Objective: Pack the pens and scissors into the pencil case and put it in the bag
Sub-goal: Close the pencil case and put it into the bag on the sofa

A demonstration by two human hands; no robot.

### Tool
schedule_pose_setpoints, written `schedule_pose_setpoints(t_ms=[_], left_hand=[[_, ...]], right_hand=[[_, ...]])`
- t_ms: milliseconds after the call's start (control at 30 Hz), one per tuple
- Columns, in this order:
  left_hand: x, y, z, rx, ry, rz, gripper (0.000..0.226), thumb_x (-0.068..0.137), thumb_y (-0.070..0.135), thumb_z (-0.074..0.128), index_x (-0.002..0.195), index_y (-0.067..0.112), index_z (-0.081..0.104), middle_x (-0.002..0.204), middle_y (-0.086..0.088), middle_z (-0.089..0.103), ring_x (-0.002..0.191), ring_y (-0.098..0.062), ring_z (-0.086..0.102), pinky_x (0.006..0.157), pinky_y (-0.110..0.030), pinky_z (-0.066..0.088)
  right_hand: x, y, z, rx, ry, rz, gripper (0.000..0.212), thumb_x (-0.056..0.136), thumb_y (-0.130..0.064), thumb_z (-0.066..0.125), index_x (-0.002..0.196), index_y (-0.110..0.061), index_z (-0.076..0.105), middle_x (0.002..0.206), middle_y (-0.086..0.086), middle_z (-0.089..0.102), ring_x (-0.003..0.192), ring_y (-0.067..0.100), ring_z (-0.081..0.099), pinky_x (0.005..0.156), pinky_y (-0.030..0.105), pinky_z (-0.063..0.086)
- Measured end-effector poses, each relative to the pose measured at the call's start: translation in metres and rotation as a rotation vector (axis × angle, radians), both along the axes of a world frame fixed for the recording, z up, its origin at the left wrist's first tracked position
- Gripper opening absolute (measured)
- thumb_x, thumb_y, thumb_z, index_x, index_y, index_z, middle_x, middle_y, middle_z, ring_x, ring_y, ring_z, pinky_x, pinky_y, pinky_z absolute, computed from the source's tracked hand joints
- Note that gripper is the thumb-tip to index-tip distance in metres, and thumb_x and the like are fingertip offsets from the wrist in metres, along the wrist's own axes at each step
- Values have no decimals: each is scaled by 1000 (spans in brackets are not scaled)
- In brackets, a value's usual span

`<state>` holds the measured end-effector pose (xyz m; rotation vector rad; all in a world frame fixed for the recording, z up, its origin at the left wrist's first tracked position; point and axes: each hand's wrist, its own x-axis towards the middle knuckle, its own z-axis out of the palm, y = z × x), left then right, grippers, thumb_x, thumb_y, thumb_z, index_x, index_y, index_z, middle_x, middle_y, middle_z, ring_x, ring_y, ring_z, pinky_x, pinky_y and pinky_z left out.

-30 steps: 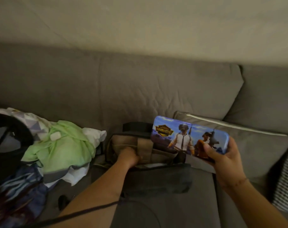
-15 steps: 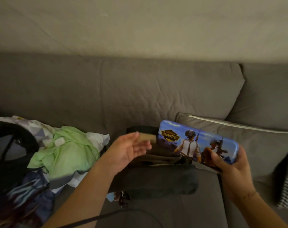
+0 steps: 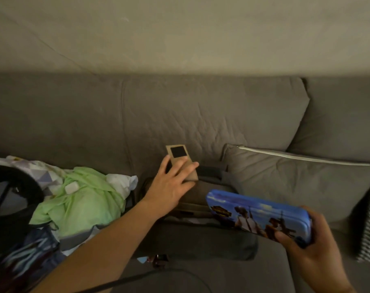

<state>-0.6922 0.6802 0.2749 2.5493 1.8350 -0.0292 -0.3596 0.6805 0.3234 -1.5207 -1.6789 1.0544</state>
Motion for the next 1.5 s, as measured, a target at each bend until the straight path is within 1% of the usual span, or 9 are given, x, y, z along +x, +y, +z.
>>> schedule_pose_setpoints(t_ms=[67,200,367,467,600,733,867,1267,1500], left_hand=[[5,-1,-4,-63,100,103,62,65,26,83,123,28,59,157,-9,18,144,-39,13,108,-70,10],[7,-6,-20,-121,205,177,92,60,44,83,140,30,40,160,-10,-3,145,-41,-4,107,-71,-6],[0,-14,-20,-153,249,148,106,60,61,74,148,31,24,157,-10,-26,144,-41,-17,106,-68,-16],[-2,-14,-16,-195,268,156,107,63,70,66,150,33,16,150,-8,-42,139,-40,-30,102,-66,-24],[-2,-18,-15,-193,181,229,106,56,72,68,146,36,26,155,-5,-33,142,-42,-22,103,-65,-24],[-5,-23,-20,-119,117,270,112,47,72,75,141,35,27,160,-5,-14,144,-45,-7,107,-66,-16],[-6,-22,-21,-62,113,258,114,51,71,73,146,37,21,160,-6,-17,144,-45,-6,107,-66,-15],[-11,-12,-27,-40,124,241,118,54,56,83,149,37,15,158,-9,-23,144,-45,-10,108,-70,-6],[-11,-14,-24,19,47,180,97,66,50,76,148,33,26,161,-7,-6,145,-41,-6,110,-67,-9]], right_hand=[[-2,0,7,17,-10,33,70,60,-15,87,96,-62,50,87,-28,65,72,-7,62,64,5,45],[-5,1,16,71,-103,81,90,54,4,85,97,-66,48,83,-36,63,72,-16,60,63,0,41],[-42,24,32,306,-253,282,52,65,-17,77,109,-29,51,84,-20,56,78,-8,55,71,-4,36],[-71,43,31,345,-378,557,48,74,-31,67,118,-27,49,91,-7,64,76,6,60,73,10,43],[-113,53,13,269,-603,856,57,78,-30,64,129,-33,38,106,-1,63,87,21,63,74,34,53],[-150,54,-28,89,-832,976,57,87,-29,55,138,-36,29,125,1,55,108,25,55,91,39,48],[-157,62,-64,-103,-931,1034,66,88,-25,56,145,-34,24,144,8,44,128,30,44,108,39,35],[-187,100,-111,-446,-1179,1117,49,93,-39,52,136,-16,46,138,10,50,122,29,49,106,39,36],[-194,110,-111,-451,-1067,1019,50,87,-44,57,131,-21,49,133,7,53,117,26,51,103,41,39]])
